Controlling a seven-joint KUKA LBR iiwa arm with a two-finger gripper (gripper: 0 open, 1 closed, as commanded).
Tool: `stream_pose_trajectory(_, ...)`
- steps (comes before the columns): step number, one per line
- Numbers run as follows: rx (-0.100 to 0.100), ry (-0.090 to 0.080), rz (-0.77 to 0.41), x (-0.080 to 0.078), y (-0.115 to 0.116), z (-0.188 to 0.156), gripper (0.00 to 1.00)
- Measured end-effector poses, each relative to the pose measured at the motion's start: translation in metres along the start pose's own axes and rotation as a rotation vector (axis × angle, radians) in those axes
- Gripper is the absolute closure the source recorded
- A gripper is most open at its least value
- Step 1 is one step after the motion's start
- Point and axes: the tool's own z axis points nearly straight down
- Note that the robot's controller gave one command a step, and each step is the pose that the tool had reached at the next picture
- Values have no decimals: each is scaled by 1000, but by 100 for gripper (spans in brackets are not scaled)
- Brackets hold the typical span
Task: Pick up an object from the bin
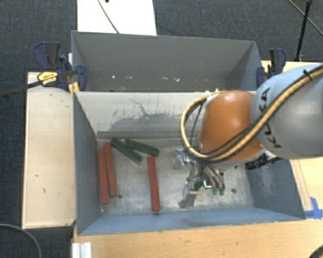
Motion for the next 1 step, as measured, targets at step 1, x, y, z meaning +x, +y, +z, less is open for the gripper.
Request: stream_pose_trajectory(1, 2, -3, -345, -34, -24, 72, 0)
